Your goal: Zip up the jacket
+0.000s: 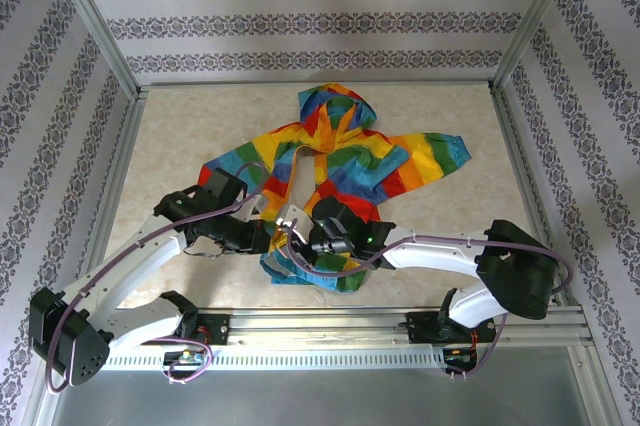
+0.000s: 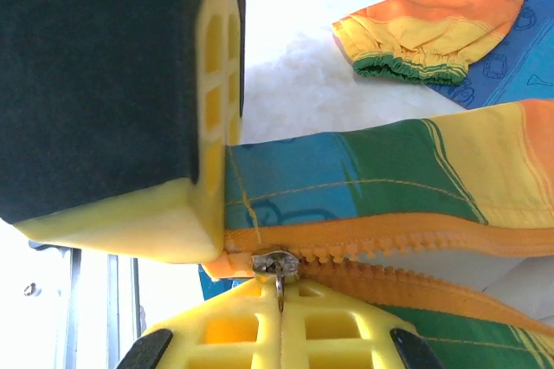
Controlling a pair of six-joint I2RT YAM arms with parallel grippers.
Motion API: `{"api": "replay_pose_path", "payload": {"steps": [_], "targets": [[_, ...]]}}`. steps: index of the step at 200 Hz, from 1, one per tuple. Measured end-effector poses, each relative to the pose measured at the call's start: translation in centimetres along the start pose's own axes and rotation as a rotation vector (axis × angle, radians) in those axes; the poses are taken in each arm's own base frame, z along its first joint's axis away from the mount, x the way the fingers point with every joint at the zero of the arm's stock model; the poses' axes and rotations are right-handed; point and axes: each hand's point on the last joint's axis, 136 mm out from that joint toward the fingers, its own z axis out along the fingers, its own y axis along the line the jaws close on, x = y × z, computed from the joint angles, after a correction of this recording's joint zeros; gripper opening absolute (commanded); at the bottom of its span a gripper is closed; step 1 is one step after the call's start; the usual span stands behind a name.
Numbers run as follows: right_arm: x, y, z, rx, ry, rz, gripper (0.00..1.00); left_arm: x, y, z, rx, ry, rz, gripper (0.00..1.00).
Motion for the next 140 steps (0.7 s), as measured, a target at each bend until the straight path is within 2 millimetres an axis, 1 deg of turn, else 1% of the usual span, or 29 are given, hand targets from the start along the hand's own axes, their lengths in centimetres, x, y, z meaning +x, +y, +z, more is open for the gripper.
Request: {"api": "replay_pose_path", "payload": {"steps": [54, 85, 122, 140], "targets": [[-0.9, -0.3, -0.2, 0.005, 0.003, 0.048, 0.00, -0.2, -0.2, -0.8, -0.021, -0.014, 0.041, 0.00], [-1.3, -1.6, -0.6, 0.024, -0.001, 0.082, 0.00, 0.1, -0.1, -1.2, -0.030, -0.015, 0.053, 0.00], [-1.3, -2.7, -1.1, 0.031, 0.014, 0.097, 0.00, 0.8, 0.2, -1.7, -0.055, 0.007, 0.060, 0.00], [-1.4, -3.6, -1.4, 0.050, 0.020, 0.103, 0.00, 1.1, 0.3, -2.0, -0.066, 0.014, 0.064, 0.00]]}}
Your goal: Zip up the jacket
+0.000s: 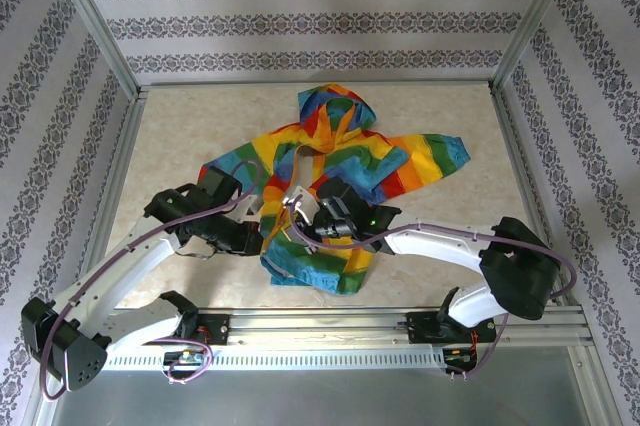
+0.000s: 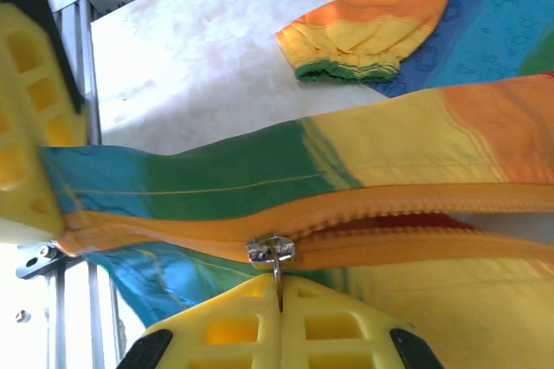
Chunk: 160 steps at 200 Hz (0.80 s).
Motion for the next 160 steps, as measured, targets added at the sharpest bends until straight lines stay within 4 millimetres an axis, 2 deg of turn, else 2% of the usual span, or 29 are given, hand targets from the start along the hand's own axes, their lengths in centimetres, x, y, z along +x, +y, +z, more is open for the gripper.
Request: {"api": "replay_pose_path", "payload": {"steps": [74, 160], "targets": [[-0.5, -5.1, -1.8, 0.115, 0.008, 0.063, 0.00, 1.1, 0.5, -1.0, -0.032, -0.005, 0.013, 0.00], [-2.2, -10.7, -4.6, 0.251, -0.017, 0.145, 0.00, 1.4, 0.7, -1.6, -0.048, -0.024, 0.021, 0.00]]}}
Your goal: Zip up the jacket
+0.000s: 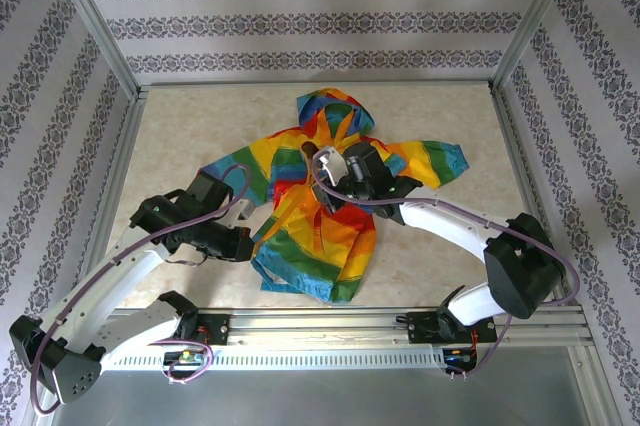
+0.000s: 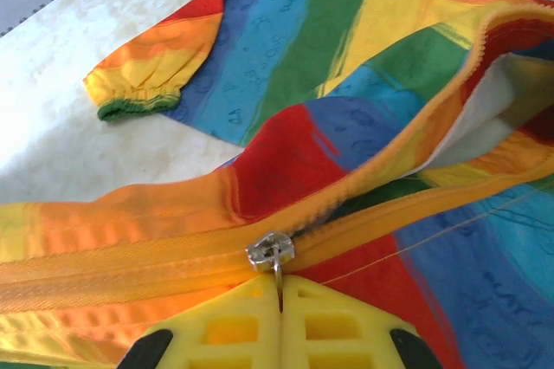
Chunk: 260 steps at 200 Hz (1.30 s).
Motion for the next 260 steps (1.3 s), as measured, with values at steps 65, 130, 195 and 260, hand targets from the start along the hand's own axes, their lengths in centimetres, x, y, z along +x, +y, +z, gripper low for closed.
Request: {"api": "replay_pose_path", "payload": {"steps": [65, 130, 195, 260], "targets": [[-1.1, -3.9, -0.7, 0.072, -0.010, 0.039, 0.00, 0.6, 0.4, -0.6, -0.020, -0.015, 0.006, 0.00], [-2.7, -8.2, -1.7, 0.173, -0.034, 0.078, 0.00, 1.4, 0.6, -1.4, -0.030, -0.032, 0.010, 0.00], [-3.4, -11.8, -1.9, 0.229, -0.028, 0.098, 0.00, 1.9, 1.0, -1.7, -0.049, -0.035, 0.007, 0.00], [-4.0, -15.5, -1.9, 0.269, -0.025, 0.131, 0.00, 2.4, 1.3, -2.3, -0.060, -0.070, -0.011, 0.00]]}}
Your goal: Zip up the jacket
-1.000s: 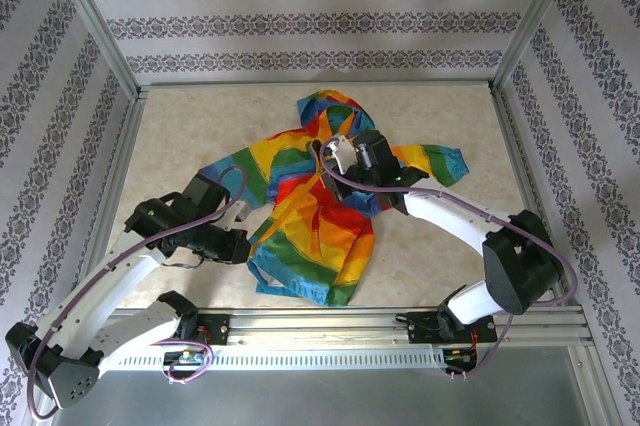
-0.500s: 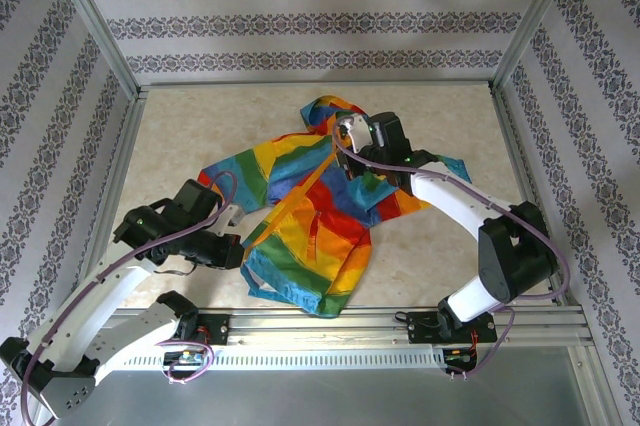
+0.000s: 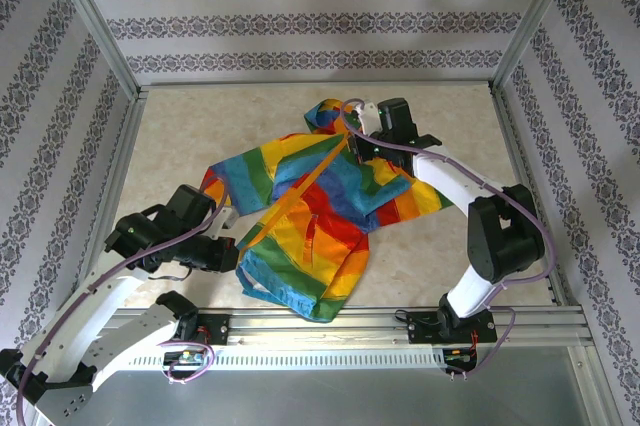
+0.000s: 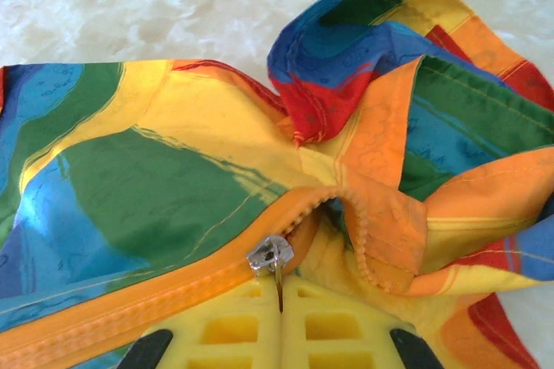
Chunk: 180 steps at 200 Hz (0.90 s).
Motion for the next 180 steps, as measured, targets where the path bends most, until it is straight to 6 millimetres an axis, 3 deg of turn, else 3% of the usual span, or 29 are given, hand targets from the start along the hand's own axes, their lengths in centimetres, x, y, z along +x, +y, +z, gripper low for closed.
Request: {"api": "replay_pose_path", "payload": {"steps": [31, 81, 112, 180], "targets": [[-1.1, -1.5, 0.3, 0.021, -0.004, 0.006, 0.00, 0.2, 0.4, 0.1, -0.019, 0.007, -0.013, 0.00], [-2.8, -5.9, -0.5, 0.103, -0.020, 0.042, 0.00, 0.4, 1.8, 0.6, -0.098, 0.053, -0.040, 0.00], [-3.4, -6.3, -0.8, 0.105, -0.020, 0.049, 0.00, -0.4, 2.7, 1.2, -0.144, 0.070, -0.073, 0.00], [-3.2, -9.1, -1.5, 0.147, -0.017, 0.101, 0.00, -5.8, 5.7, 0.9, -0.164, 0.036, -0.183, 0.00]]}}
